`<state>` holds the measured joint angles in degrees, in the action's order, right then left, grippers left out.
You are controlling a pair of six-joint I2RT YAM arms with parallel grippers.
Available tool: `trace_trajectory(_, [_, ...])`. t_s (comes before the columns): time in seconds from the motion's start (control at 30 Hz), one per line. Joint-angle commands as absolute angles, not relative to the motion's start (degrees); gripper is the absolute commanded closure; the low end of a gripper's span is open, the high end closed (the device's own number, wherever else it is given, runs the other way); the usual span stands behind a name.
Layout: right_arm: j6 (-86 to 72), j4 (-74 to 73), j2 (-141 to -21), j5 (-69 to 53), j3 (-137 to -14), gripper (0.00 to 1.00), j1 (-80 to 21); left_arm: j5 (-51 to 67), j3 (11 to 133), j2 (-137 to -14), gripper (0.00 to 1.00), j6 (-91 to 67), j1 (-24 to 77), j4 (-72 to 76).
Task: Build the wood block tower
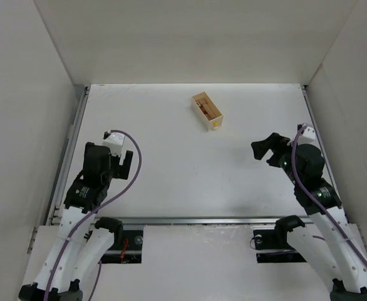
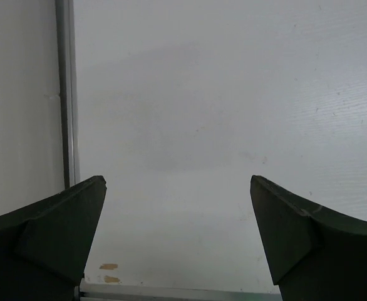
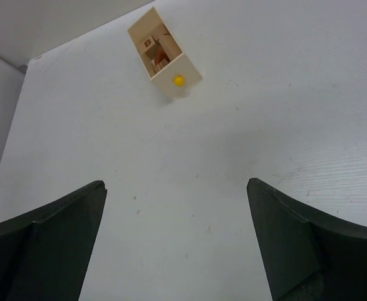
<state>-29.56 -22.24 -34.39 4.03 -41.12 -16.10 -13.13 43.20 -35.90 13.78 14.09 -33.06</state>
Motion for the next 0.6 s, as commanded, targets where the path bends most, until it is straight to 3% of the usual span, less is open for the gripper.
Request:
trace_trajectory(0.0, [-26.9, -19.0, -35.4, 3.5, -45.3, 0.00, -16.2, -20.3, 44.7, -35.4, 0.00, 10.5, 13.7, -29.2])
trace_trajectory(0.17, [-22.4, -17.8, -42.3, 4.7, -51.8, 0.00, -16.2, -29.7, 45.8, -36.1, 0.00, 14.0, 13.7, -23.2])
trace_trajectory(0.3, [-16.4, -17.2, -54.7, 4.0, -62.1, 0.00, -16.2, -38.0, 47.0, -39.0, 0.00, 16.2, 13.7, -18.4])
trace_trajectory(0.57, [-9.1, -25.8, -93.7, -0.5, -94.3, 0.00, -16.2, -37.0, 50.6, -45.0, 0.00, 17.2, 13.7, -18.9])
